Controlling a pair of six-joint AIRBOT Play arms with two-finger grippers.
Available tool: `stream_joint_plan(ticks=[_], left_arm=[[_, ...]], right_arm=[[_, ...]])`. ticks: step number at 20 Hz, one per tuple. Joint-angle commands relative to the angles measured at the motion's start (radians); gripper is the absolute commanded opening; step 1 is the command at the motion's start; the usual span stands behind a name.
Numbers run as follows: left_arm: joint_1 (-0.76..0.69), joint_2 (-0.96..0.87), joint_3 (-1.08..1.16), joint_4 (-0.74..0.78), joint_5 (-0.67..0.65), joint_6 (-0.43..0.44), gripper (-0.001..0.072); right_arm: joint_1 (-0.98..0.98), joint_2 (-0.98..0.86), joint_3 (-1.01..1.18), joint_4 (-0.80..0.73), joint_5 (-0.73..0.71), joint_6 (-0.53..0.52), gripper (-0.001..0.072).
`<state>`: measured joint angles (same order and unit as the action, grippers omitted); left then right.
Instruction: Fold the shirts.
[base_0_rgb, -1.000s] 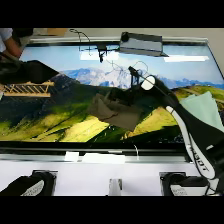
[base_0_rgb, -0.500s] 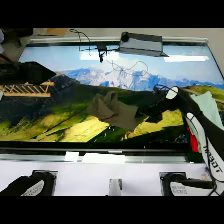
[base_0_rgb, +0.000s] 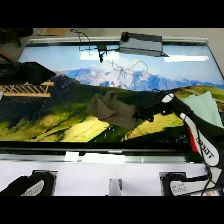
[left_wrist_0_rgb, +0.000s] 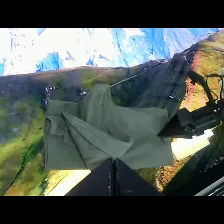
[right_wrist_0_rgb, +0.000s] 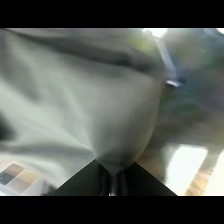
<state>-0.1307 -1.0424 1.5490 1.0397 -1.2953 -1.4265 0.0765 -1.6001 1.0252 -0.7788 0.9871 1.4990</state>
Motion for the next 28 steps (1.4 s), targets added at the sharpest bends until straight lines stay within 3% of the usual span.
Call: stream_joint_plan(ticks=[1, 5, 7, 12, 21, 28], left_arm=[[0.000, 0.000, 0.000, 0.000, 0.000, 0.001, 0.0033], [-0.001, -0.017, 0.000, 0.000, 0.004, 0.001, 0.0032], [-0.001, -0.024, 0.000, 0.000, 0.004, 0.001, 0.0033], [-0.001, -0.024, 0.000, 0.000, 0.003, 0.001, 0.0033], [-0.001, -0.023, 0.000, 0.000, 0.003, 0.005, 0.0033], [-0.001, -0.023, 0.000, 0.000, 0.003, 0.005, 0.0033]], right_arm=[[-0.057, 0.018, 0.083, 0.075, 0.073, -0.133, 0.0025], [-0.269, 0.127, 0.372, 0.063, 0.259, -0.100, 0.0024], [-0.379, 0.174, 0.514, 0.005, 0.335, -0.011, 0.0024], [-0.645, 0.209, 0.729, -0.130, 0.498, 0.032, 0.0025], [-0.996, 0.254, 0.770, -0.154, 0.625, 0.177, 0.0025], [-1.028, 0.296, 0.694, -0.598, 0.805, 0.223, 0.0025]])
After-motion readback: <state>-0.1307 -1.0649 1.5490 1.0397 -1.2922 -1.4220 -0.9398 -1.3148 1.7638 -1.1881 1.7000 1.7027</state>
